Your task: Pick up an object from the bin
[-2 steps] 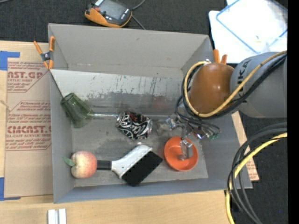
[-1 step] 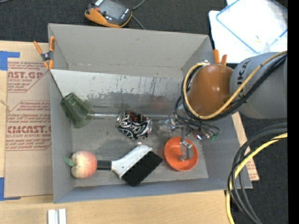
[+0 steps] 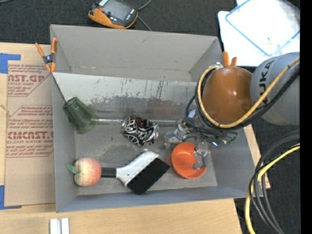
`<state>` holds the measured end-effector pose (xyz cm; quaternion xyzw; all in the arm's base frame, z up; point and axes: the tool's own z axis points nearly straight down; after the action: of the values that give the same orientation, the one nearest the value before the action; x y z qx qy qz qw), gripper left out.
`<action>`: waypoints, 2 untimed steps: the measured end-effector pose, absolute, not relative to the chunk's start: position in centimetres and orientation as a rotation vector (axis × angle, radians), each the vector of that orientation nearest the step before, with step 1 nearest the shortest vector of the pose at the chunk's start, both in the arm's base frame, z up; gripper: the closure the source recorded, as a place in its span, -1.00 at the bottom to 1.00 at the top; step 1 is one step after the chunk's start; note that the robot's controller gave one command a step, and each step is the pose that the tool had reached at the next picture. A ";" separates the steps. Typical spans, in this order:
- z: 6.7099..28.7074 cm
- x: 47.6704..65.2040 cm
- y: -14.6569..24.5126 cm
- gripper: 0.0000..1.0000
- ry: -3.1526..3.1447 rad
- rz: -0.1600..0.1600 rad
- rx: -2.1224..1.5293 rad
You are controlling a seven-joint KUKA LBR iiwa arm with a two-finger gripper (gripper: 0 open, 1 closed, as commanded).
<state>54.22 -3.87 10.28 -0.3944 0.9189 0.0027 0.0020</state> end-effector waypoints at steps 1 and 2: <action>8.0 52.0 0.7 -1.00 2.759 0.006 -1.492; 7.1 51.1 2.7 1.00 2.688 0.009 -1.613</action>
Offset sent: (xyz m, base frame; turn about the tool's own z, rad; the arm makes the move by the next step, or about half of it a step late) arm 0.0000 0.0000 0.0000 0.0000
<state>51.13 2.75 7.05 -0.5145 0.8575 0.0028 0.0034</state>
